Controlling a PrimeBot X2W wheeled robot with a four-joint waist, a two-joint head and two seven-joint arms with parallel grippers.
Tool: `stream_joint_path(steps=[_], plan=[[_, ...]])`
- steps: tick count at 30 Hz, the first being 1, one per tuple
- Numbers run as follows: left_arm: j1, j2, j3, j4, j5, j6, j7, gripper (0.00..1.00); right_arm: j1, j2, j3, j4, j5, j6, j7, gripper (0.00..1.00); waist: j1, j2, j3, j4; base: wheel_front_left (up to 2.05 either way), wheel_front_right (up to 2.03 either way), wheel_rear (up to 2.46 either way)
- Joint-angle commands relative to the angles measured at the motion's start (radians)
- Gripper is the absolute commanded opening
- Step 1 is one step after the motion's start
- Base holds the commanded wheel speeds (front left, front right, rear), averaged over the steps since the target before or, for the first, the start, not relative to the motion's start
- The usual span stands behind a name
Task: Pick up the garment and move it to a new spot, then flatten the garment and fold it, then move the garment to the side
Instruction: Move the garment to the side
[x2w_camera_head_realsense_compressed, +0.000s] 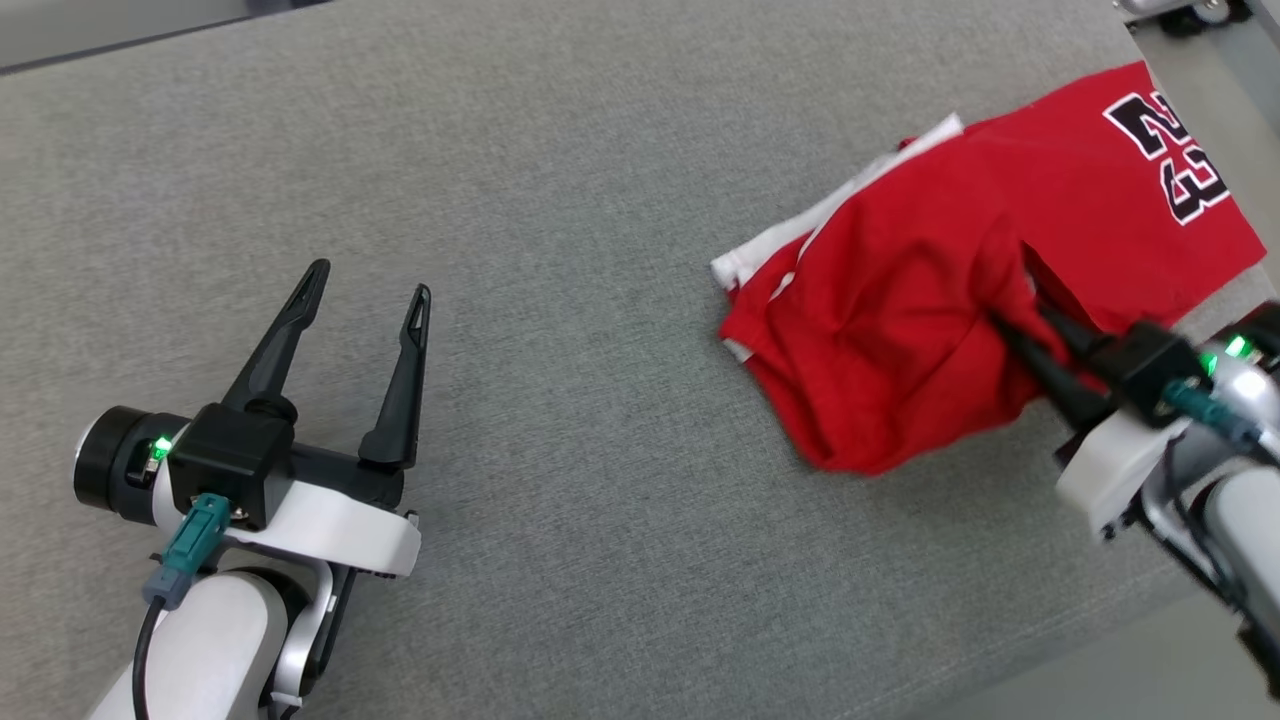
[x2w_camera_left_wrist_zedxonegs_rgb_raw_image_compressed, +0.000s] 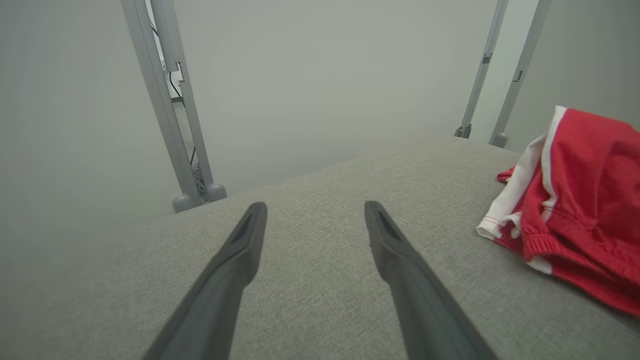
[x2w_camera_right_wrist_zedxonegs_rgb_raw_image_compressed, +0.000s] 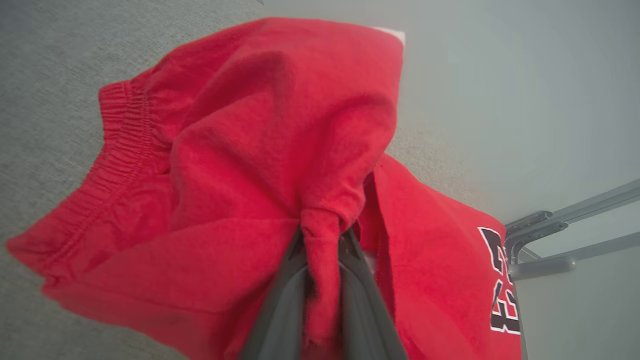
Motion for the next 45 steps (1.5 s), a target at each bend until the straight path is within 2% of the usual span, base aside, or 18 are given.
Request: stream_joint_path(steps=[1, 10, 14, 15, 16, 23, 26, 30, 33, 37, 42, 45], plan=[[-0.014, 0.012, 0.003, -0.003, 0.005, 0.002, 0.006, 1.00, -0.033, -0.016, -0.007, 0.012, 0.001, -0.001, -0.012, 0.00, 0.0000, 0.0000, 0.025, -0.026, 0.00, 0.00, 0.00], [-0.055, 0.007, -0.019, -0.013, 0.015, -0.012, 0.011, 1.00, -0.171, -0.136, -0.040, 0.153, 0.018, -0.001, -0.045, 0.00, 0.0000, 0.0000, 0.065, -0.011, 0.00, 0.00, 0.00], [-0.073, 0.005, -0.024, -0.007, 0.019, -0.013, 0.007, 1.00, -0.226, -0.153, -0.025, 0.238, 0.016, -0.001, -0.062, 0.02, 0.0000, 0.0000, 0.085, -0.002, 0.00, 0.00, 0.00], [-0.076, 0.005, -0.023, -0.007, 0.018, -0.014, 0.005, 1.00, -0.237, -0.149, -0.027, 0.266, 0.024, -0.001, -0.060, 0.11, 0.0000, 0.0000, 0.089, 0.001, 0.00, 0.00, 0.00], [-0.078, 0.005, -0.024, -0.005, 0.018, -0.015, 0.004, 1.00, -0.245, -0.148, -0.027, 0.293, 0.022, -0.001, -0.052, 1.00, 0.0000, 0.0000, 0.094, 0.005, 0.00, 0.00, 0.00], [-0.086, -0.001, -0.023, 0.014, 0.008, -0.012, -0.013, 1.00, -0.218, -0.089, -0.096, 0.432, 0.079, -0.001, -0.074, 1.00, 0.0000, 0.0000, 0.096, 0.016, 0.00, 0.00, 0.00], [-0.080, -0.006, -0.021, 0.021, 0.000, -0.009, -0.021, 1.00, -0.197, -0.072, -0.125, 0.450, 0.106, -0.001, -0.092, 1.00, 0.0000, 0.0000, 0.087, 0.020, 0.00, 0.00, 0.00], [-0.063, -0.017, -0.011, 0.040, -0.013, -0.001, -0.042, 1.00, -0.128, -0.027, -0.222, 0.448, 0.155, -0.001, -0.151, 1.00, 0.0000, 0.0000, 0.050, 0.034, 0.00, 0.00, 0.00], [-0.043, -0.023, 0.003, 0.048, -0.031, 0.008, -0.059, 1.00, -0.066, 0.022, -0.304, 0.395, 0.173, -0.001, -0.197, 1.00, 0.0000, 0.0000, 0.014, 0.048, 0.00, 0.00, 0.00], [-0.013, -0.033, 0.030, 0.053, -0.058, 0.025, -0.083, 1.00, 0.033, 0.113, -0.401, 0.254, 0.165, -0.001, -0.230, 1.00, 0.0000, 0.0000, -0.046, 0.074, 0.00, 0.00, 0.00], [0.036, -0.043, 0.056, 0.039, -0.081, 0.048, -0.100, 1.00, 0.159, 0.255, -0.497, 0.032, 0.103, -0.001, -0.242, 1.00, 0.0000, 0.0000, -0.113, 0.129, 0.00, 0.00, 0.00], [0.067, -0.040, 0.073, 0.043, -0.099, 0.055, -0.105, 1.00, 0.215, 0.337, -0.513, -0.077, 0.050, -0.001, -0.223, 1.00, 0.0000, 0.0000, -0.149, 0.162, 0.00, 0.00, 0.00]])
